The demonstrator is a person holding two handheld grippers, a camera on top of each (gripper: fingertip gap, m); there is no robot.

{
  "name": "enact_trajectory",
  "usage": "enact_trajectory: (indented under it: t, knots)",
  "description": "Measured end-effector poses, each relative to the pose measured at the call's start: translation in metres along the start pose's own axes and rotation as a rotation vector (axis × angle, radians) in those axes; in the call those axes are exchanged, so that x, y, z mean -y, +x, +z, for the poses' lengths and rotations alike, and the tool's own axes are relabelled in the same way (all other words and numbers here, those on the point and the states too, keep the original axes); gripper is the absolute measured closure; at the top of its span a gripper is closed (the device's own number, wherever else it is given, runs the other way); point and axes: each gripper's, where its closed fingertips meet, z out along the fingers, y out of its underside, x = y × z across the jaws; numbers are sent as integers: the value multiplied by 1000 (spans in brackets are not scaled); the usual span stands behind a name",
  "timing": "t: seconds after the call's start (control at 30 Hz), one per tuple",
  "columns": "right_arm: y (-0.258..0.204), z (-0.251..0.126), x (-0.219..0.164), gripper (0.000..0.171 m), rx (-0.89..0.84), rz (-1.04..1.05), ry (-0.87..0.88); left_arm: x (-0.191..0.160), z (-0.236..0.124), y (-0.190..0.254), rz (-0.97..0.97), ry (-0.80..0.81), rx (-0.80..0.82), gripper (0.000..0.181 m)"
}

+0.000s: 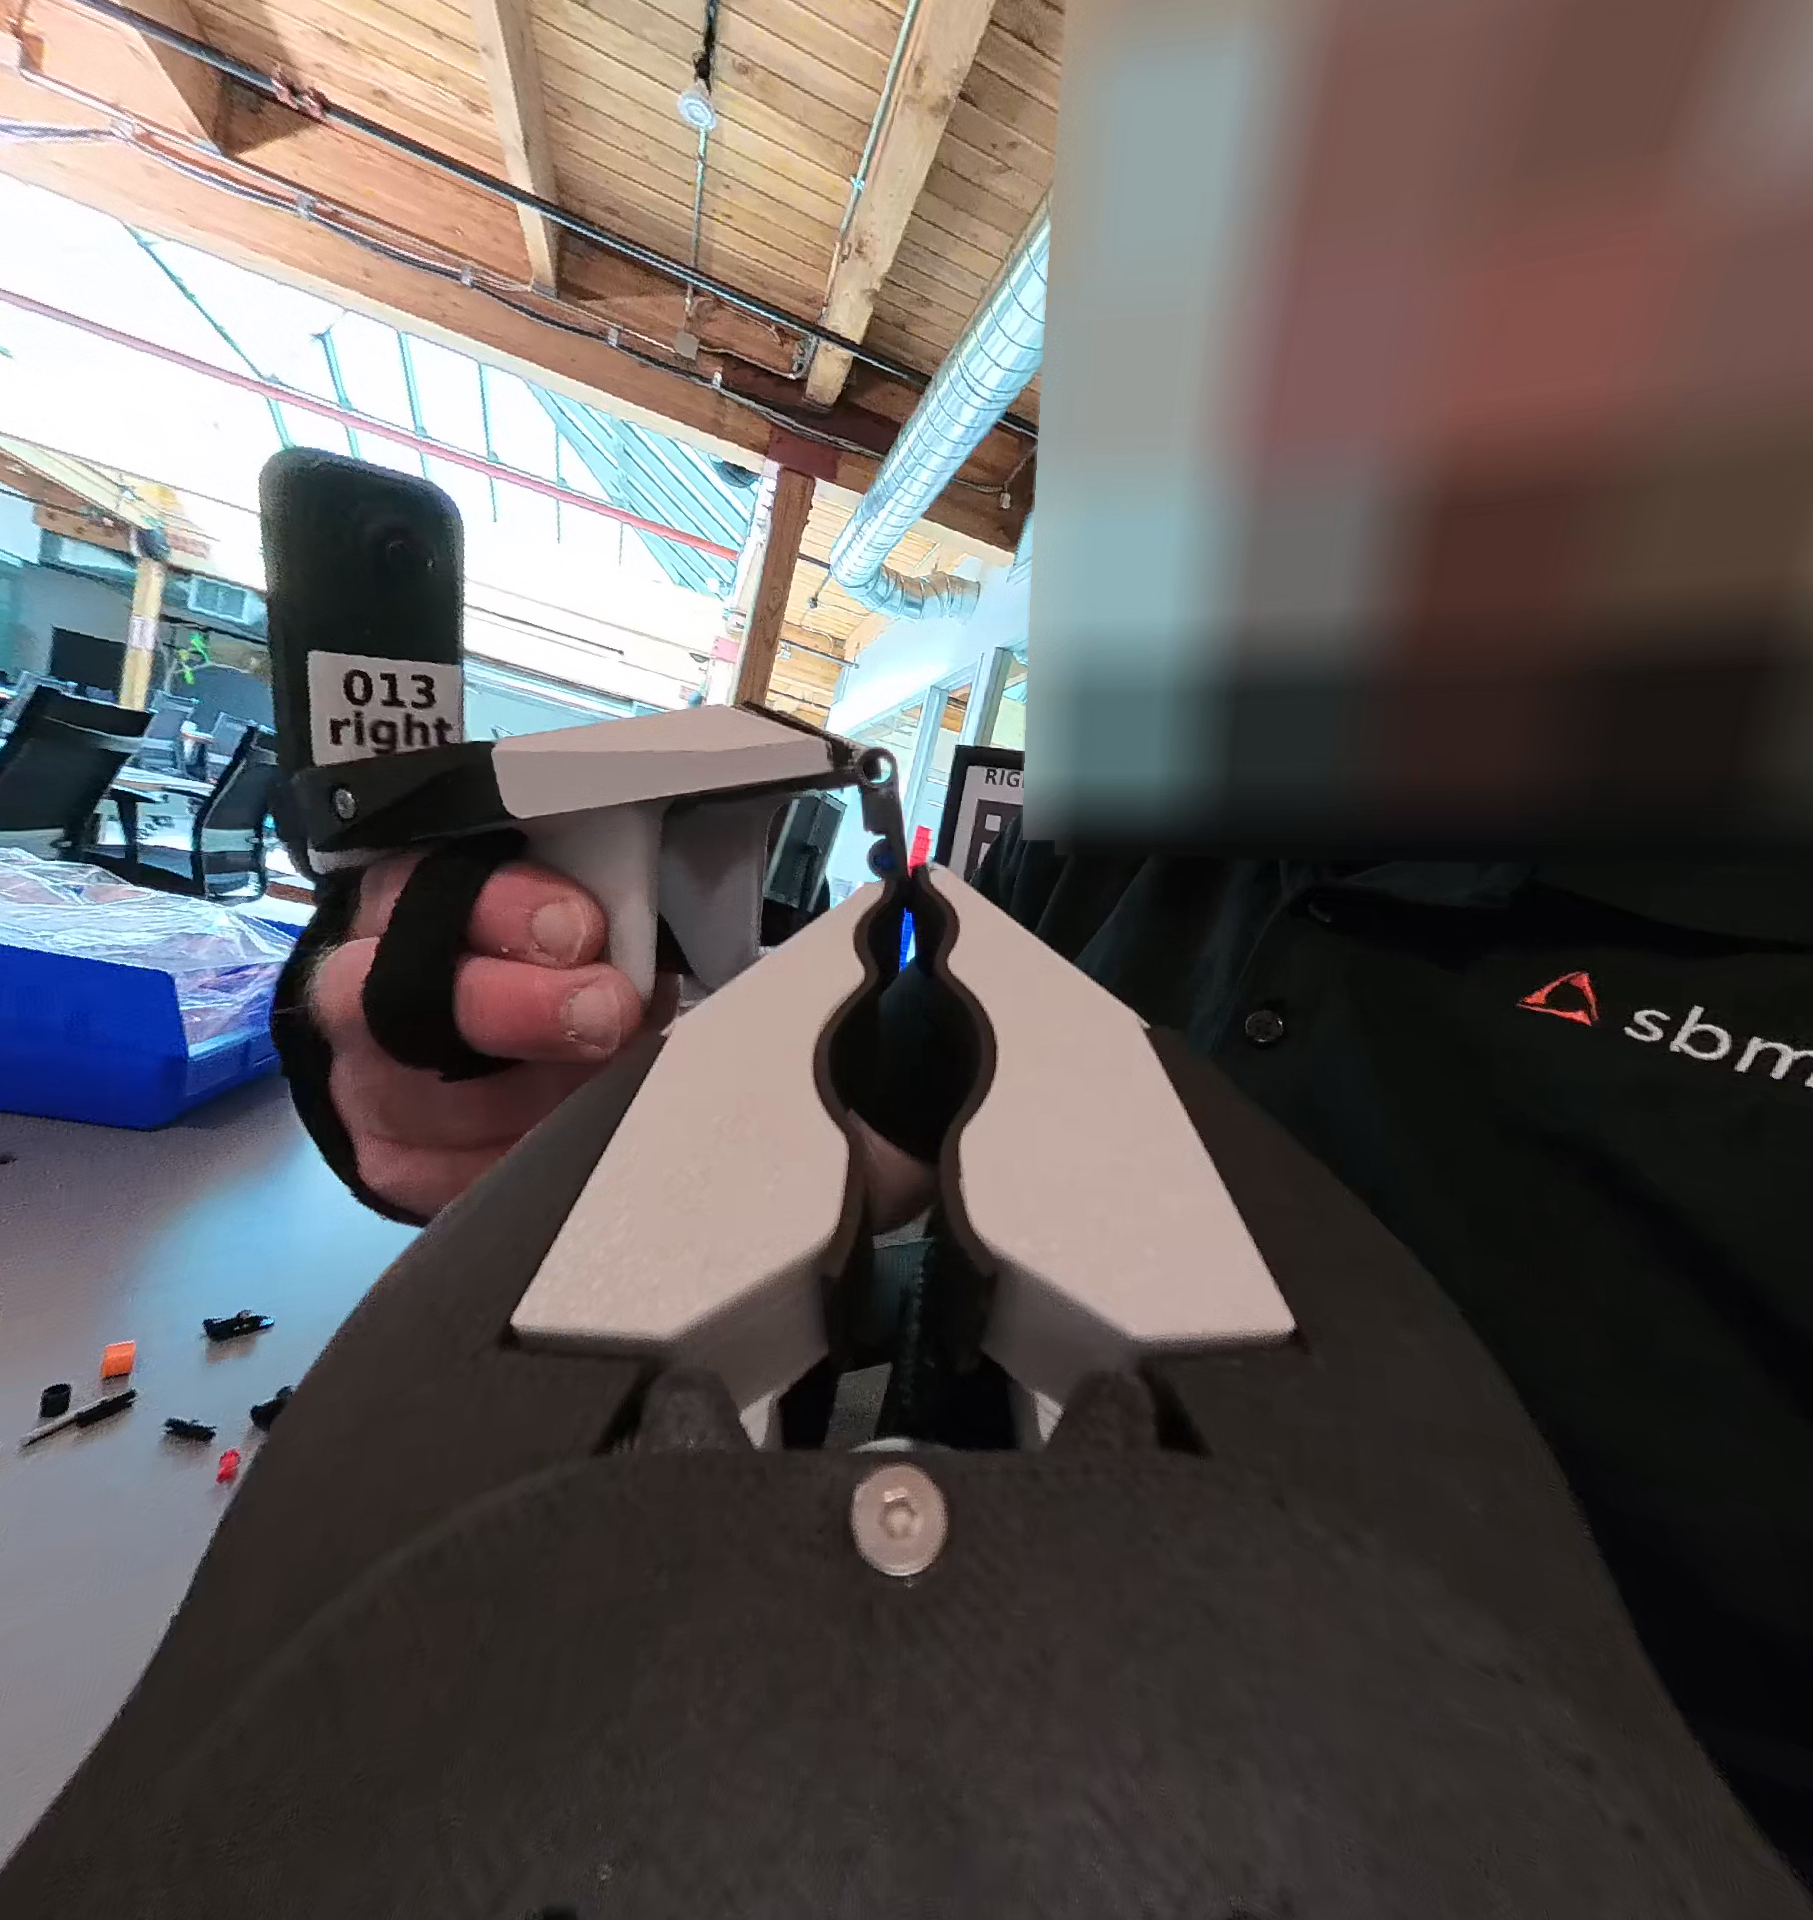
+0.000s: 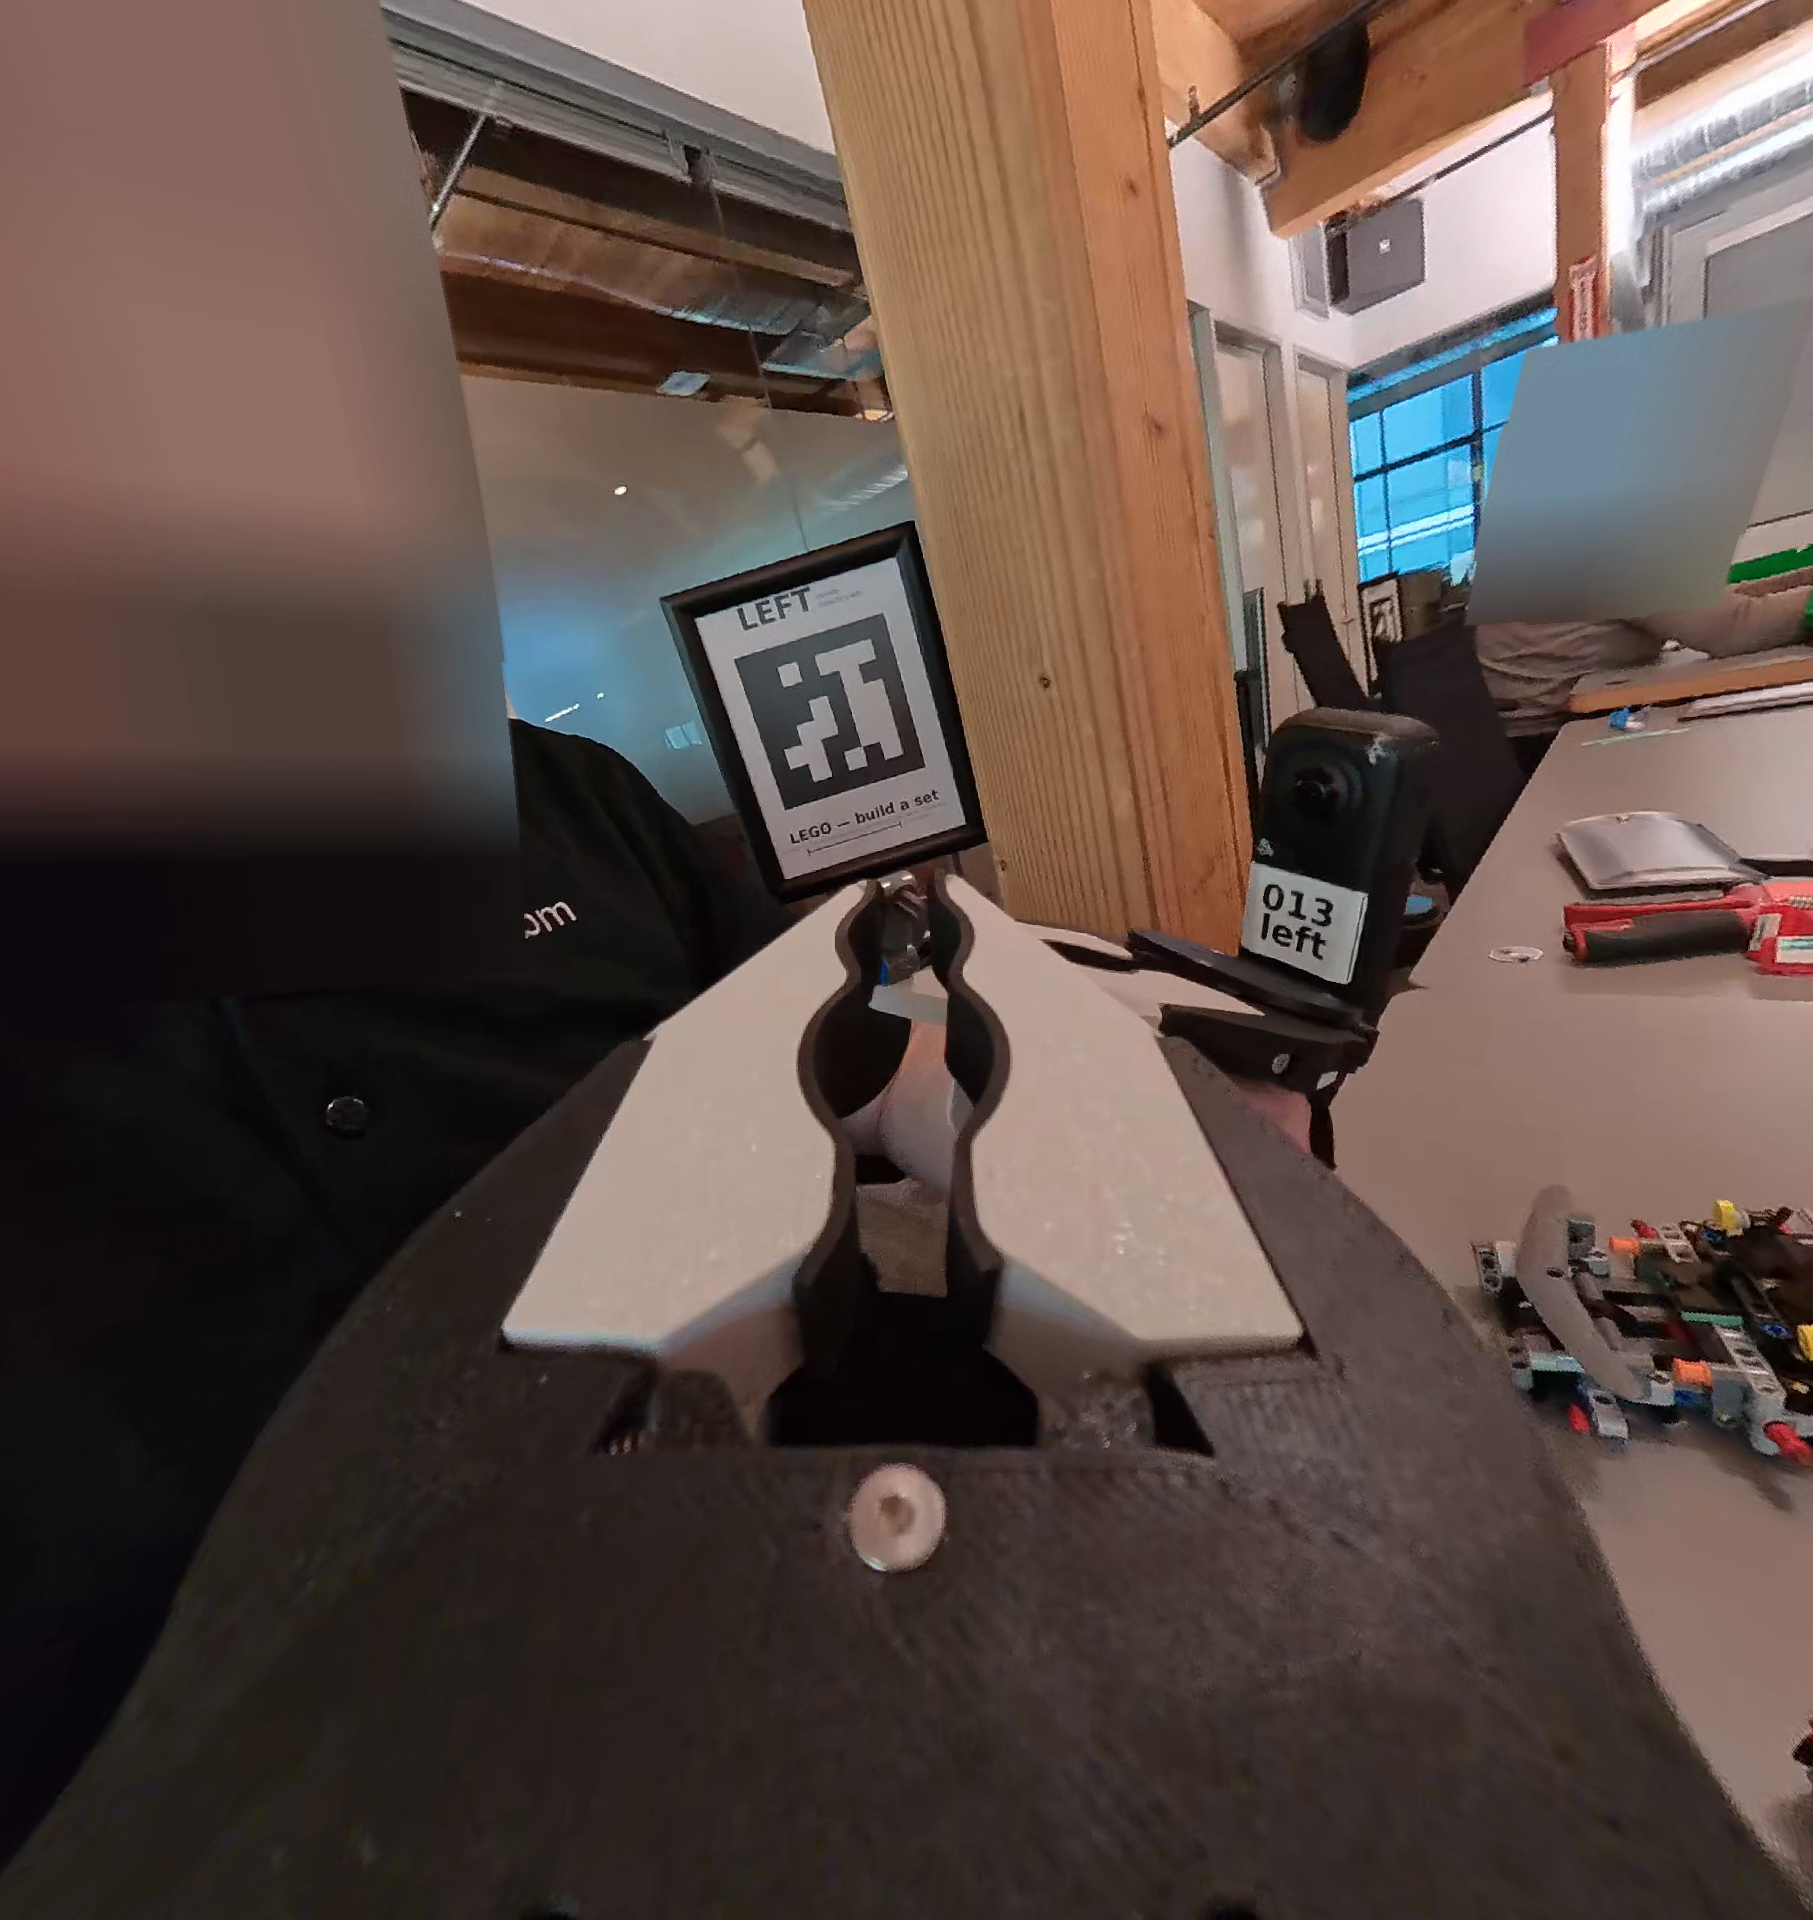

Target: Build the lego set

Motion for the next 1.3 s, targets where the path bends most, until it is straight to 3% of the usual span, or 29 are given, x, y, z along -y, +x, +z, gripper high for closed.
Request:
enact_trajectory:
  t: [0.17, 0.53, 0.9, 1.1, 1.3]
  knots:
    - [4, -7, 9, 141, -86, -62, 21, 5, -3, -1, 36, 10, 26, 181]
    - [-1, -47, 19, 138, -337, -219, -74, 10, -10, -13, 5, 62, 53, 181]
    - [-2, -18, -2, 136, -149, -43, 5, -3, 11, -6, -44, 54, -104, 181]
    - [-6, -13, -11, 159, -103, -36, -22, -9, 13, -12, -78, 52, -113, 181]
    - [-6, -15, -10, 162, -59, 5, 35, -10, 15, -15, -98, 65, -119, 181]
